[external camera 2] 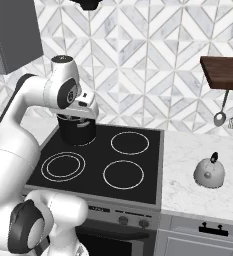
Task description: Pick the kettle from the counter and place it on a stove burner. Then turn the burner on.
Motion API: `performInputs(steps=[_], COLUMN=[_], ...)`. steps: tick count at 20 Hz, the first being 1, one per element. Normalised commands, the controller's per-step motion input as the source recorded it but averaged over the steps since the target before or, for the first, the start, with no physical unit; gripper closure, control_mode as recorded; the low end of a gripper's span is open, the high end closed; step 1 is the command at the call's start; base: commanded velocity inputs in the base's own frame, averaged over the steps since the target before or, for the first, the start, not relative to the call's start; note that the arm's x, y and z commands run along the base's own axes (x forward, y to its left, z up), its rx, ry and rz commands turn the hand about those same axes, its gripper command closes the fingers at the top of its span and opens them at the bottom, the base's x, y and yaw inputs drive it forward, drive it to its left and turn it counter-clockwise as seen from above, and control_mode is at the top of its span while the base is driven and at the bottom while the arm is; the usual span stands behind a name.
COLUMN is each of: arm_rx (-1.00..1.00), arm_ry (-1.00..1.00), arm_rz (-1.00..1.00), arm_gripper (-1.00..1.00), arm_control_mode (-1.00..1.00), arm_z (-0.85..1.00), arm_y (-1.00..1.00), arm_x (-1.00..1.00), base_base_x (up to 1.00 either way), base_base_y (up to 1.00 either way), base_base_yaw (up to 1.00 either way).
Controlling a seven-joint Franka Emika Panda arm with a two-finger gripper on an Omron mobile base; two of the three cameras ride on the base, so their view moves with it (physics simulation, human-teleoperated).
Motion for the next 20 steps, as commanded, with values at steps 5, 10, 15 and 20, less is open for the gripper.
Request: performInputs(steps=[5, 10, 15, 20], arm_rx=[0.0, 0.0, 0.0, 0.0], arm_ry=[0.0, 0.0, 0.0, 0.0], arm_rz=[0.0, 0.0, 0.0, 0.0], arm_gripper=[-1.0, -1.0, -1.0, -1.0], arm_control_mode=[1.0, 1.0, 1.0, 1.0], arm_z=[0.0, 0.0, 0.0, 0.0], arm_y=[0.0, 0.0, 0.0, 0.0], arm_x=[0.0, 0.0, 0.0, 0.0], base_base_x=[0.0, 0.0, -0.01, -0.01], base_base_y=[0.0, 0.0, -0.15, -0.34], base_base_yaw=[0.0, 0.0, 0.0, 0.0])
